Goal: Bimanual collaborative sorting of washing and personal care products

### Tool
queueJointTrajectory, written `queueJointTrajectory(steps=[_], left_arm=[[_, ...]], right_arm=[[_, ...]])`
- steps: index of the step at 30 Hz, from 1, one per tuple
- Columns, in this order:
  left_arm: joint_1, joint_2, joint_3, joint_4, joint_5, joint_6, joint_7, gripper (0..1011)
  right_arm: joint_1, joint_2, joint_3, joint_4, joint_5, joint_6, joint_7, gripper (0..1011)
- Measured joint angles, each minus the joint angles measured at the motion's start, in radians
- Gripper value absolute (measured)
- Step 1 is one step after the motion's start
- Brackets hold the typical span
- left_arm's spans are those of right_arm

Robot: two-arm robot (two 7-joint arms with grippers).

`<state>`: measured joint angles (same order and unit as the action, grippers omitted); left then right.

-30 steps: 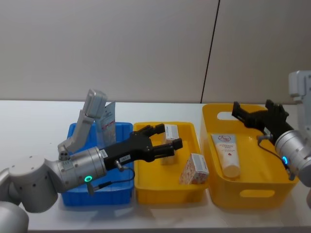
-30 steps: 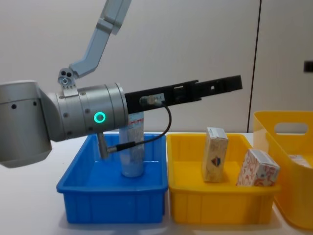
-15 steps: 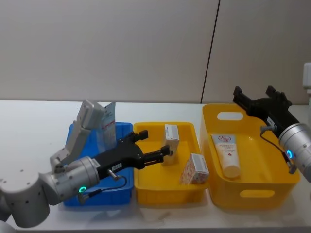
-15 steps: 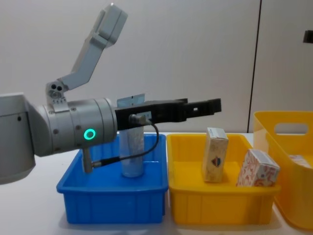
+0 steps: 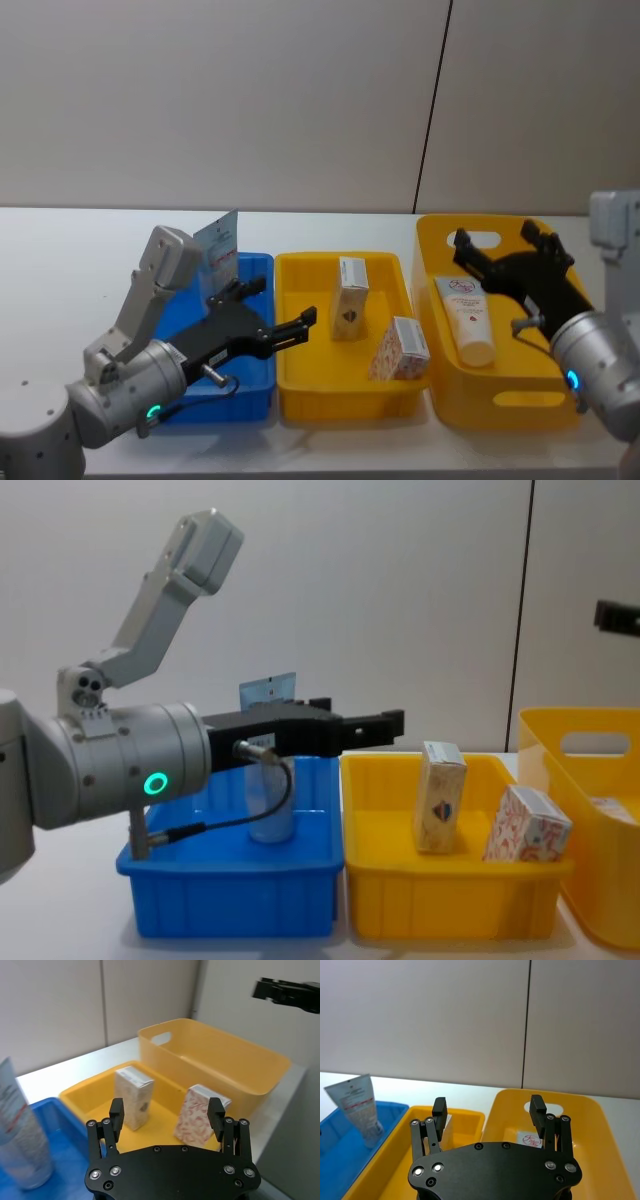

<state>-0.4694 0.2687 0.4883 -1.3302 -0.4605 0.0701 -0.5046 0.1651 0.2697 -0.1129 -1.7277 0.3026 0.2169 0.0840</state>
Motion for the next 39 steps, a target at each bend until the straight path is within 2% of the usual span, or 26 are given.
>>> queueJointTrajectory(steps=[13,20,31,39], left_arm=[[0.079,0.039,-0.011,-0.101,0.089,-0.020,0.169,1001],[0.122,0.060,-0.018,-0.156,0.137,-0.030,0.260,1001],[0.192,0.094,-0.028,-0.245,0.215,-0.047,0.408,1001],[0.226,0.110,-0.033,-0.288,0.252,-0.055,0.479,1001]], right_arm=[[-0.128,0.048,-0.081,-0.029,-0.010,-0.131,-0.012,1003],[-0.170,0.064,-0.108,-0.038,-0.014,-0.173,-0.016,1004],[-0.179,0.068,-0.113,-0.040,-0.015,-0.183,-0.017,1003],[-0.180,0.068,-0.113,-0.040,-0.015,-0.183,-0.017,1003]])
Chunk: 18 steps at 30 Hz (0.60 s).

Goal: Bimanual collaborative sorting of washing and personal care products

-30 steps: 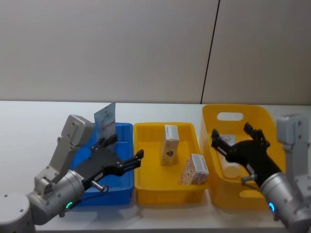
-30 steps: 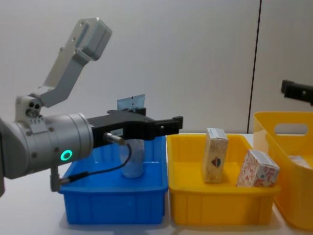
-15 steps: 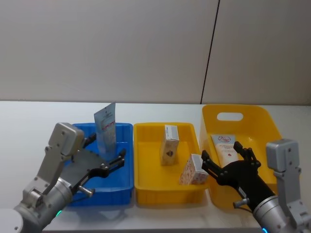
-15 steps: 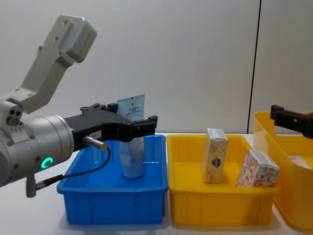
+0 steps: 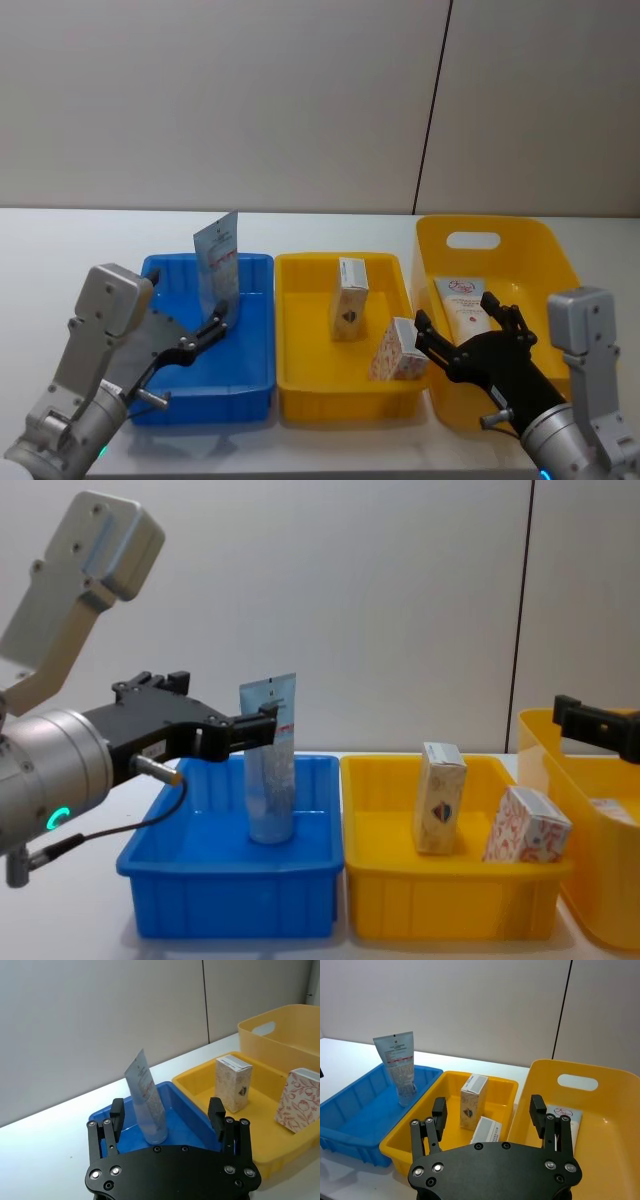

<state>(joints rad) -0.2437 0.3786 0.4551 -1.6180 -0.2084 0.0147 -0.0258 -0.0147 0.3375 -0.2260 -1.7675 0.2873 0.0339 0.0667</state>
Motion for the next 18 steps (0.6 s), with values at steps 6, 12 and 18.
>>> queueJointTrajectory(steps=[6,12,18], left_arm=[[0.007,0.003,-0.001,-0.009,0.008,-0.002,0.014,1001],[0.007,0.004,-0.001,-0.009,0.008,-0.002,0.015,1001],[0.007,0.004,-0.001,-0.009,0.008,-0.002,0.015,1001]], right_arm=[[0.000,0.000,0.000,0.000,0.000,0.000,0.000,1003],[0.000,0.000,0.000,0.000,0.000,0.000,0.000,1003],[-0.002,0.000,0.002,-0.002,0.001,0.003,0.007,1003]])
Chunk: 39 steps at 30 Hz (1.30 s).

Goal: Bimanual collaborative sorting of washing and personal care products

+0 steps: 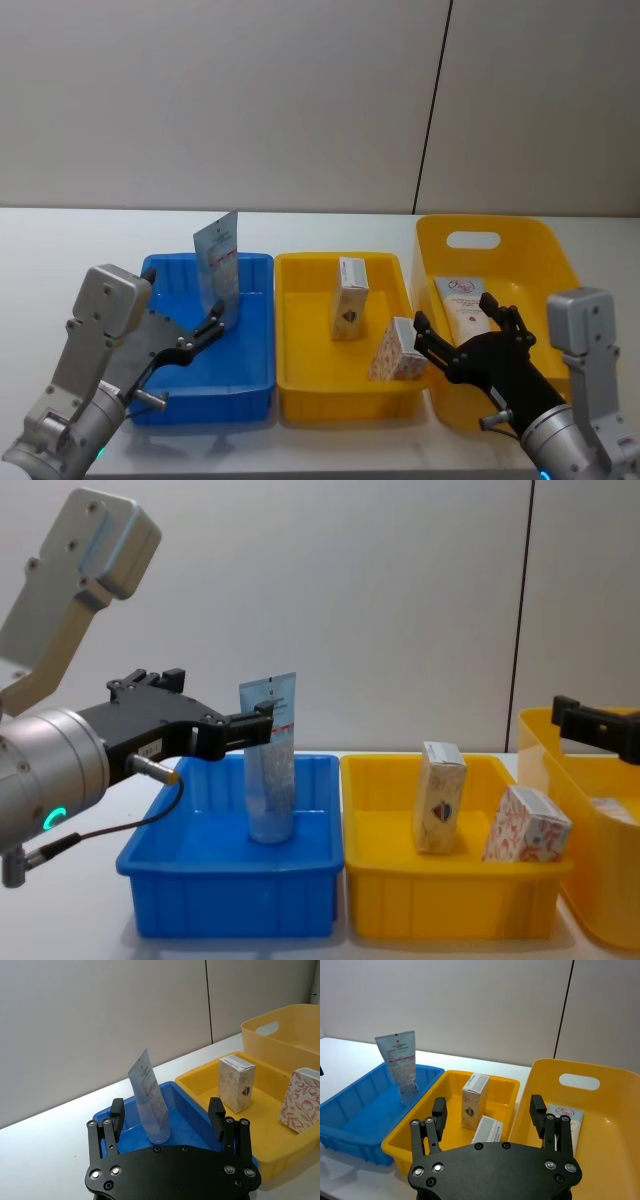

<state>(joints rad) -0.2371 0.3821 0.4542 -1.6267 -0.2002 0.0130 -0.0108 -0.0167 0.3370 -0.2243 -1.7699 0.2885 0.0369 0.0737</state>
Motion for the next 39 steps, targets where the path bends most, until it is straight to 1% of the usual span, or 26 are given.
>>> queueJointTrajectory(steps=[7,15,18,21,29,34,39], left_arm=[[0.000,0.000,0.000,0.000,0.000,0.000,0.000,1001],[0.000,0.000,0.000,0.000,0.000,0.000,0.000,1001],[0.000,0.000,0.000,0.000,0.000,0.000,0.000,1002],[0.000,0.000,0.000,0.001,0.000,0.000,0.000,1001],[0.000,0.000,0.000,0.001,0.000,0.001,0.000,1001],[0.000,0.000,0.000,0.001,0.000,0.001,0.000,1001],[0.000,0.000,0.000,0.001,0.000,0.001,0.000,1001]], right_arm=[[-0.004,0.003,0.002,-0.012,0.014,0.017,0.022,1003],[-0.012,0.020,0.005,-0.033,0.036,0.061,0.059,1003],[-0.015,0.028,0.006,-0.040,0.042,0.085,0.069,1003],[-0.019,0.039,0.008,-0.048,0.046,0.124,0.078,1003],[-0.026,0.056,0.013,-0.052,0.050,0.196,0.086,1003],[-0.029,0.069,0.014,-0.051,0.050,0.228,0.101,1003],[-0.031,0.081,0.012,-0.044,0.049,0.242,0.120,1003]])
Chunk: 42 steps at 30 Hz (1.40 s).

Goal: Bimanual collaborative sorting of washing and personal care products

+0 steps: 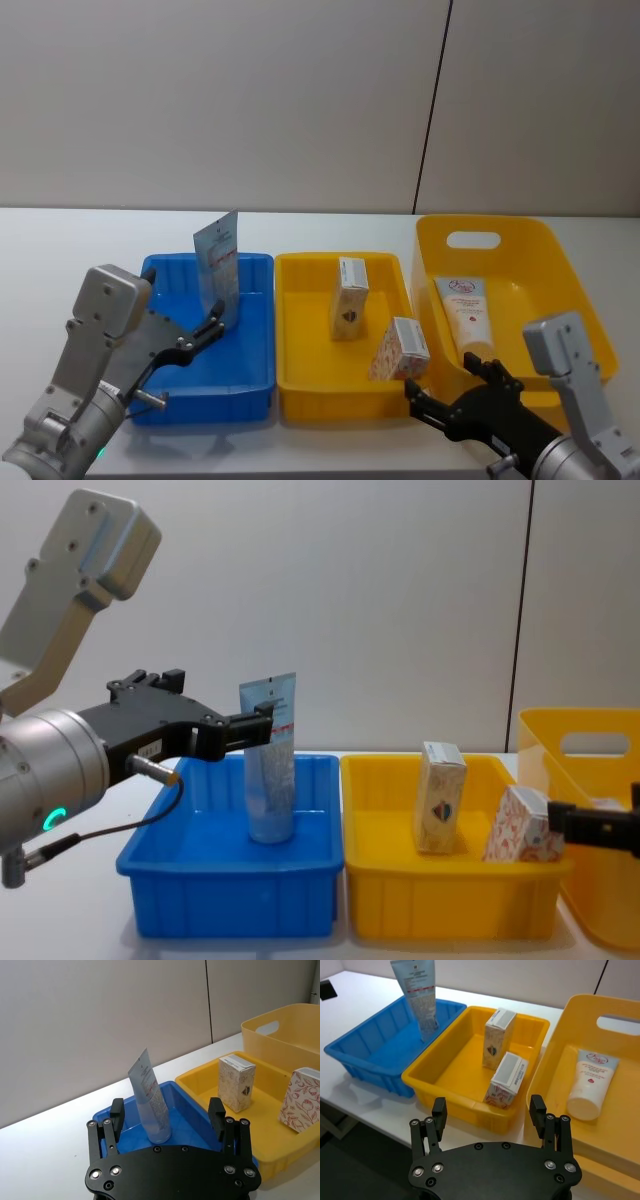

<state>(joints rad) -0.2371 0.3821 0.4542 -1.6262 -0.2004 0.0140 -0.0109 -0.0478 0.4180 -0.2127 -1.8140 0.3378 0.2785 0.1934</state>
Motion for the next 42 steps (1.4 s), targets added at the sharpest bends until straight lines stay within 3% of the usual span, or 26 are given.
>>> queueJointTrajectory(steps=[7,18,42], left_arm=[[0.000,0.000,0.000,0.000,0.000,0.000,0.000,1001],[0.000,0.000,0.000,0.000,0.000,0.000,0.000,1001],[0.000,0.000,0.000,0.000,0.000,0.000,0.000,1001]], right_arm=[[-0.001,0.009,-0.004,0.011,-0.006,-0.009,0.027,1003],[0.004,0.006,-0.007,0.027,-0.015,-0.076,0.066,1003],[0.041,0.014,-0.047,0.088,-0.035,-0.060,0.106,1003]])
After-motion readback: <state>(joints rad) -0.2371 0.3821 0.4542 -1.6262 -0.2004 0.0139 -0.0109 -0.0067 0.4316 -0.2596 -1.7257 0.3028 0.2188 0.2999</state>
